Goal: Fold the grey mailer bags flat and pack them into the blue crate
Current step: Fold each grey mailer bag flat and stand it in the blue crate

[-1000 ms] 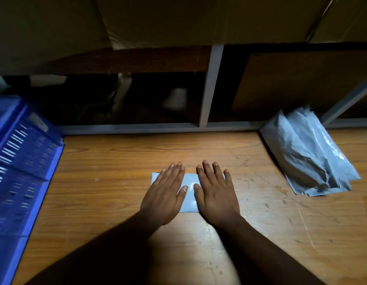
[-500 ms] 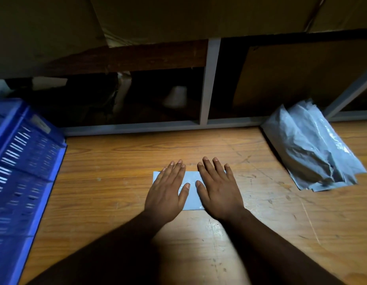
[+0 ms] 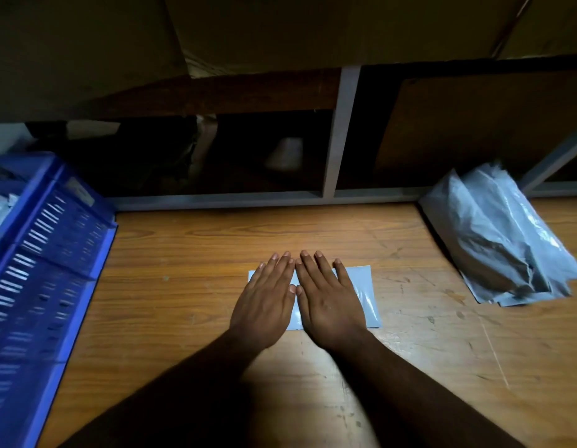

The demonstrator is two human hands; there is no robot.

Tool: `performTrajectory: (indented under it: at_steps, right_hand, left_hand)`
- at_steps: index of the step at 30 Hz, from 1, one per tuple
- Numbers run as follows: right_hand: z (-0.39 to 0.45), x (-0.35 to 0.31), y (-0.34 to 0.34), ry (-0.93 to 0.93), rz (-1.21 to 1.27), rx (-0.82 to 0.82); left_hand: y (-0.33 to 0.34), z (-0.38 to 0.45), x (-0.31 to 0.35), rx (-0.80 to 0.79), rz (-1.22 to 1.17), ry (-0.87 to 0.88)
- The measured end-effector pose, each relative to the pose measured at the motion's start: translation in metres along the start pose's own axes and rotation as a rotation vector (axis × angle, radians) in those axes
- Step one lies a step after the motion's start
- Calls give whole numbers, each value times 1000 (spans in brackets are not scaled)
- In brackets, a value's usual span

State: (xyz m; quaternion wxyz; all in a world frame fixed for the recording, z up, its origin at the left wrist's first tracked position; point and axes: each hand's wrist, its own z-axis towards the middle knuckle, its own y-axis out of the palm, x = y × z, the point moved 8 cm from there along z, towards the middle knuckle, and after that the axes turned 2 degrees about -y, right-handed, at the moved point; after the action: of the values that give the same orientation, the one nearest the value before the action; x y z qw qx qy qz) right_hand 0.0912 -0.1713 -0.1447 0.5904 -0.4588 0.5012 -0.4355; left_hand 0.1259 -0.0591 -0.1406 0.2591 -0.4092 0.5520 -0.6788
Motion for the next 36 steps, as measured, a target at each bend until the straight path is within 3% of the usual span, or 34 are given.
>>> performTrajectory:
  at_steps: [6,13,16,28,36]
  right_hand:
    - [4,2,6,2,-19,-6]
    - [2,3,-4,17,79,-56]
    - [-7,25,-19,104,54,19]
    - [-18,40,-8,154,44,-37]
    - [-59,75,-15,236,103,-16]
  left_hand:
    - [6,4,1,42,0,37]
    - [4,2,0,-104,14,13]
    - [-10,4,0,-68,-59,3]
    - [6,-2,5,-103,36,0]
    - [3,-40,-36,-127,52,-82]
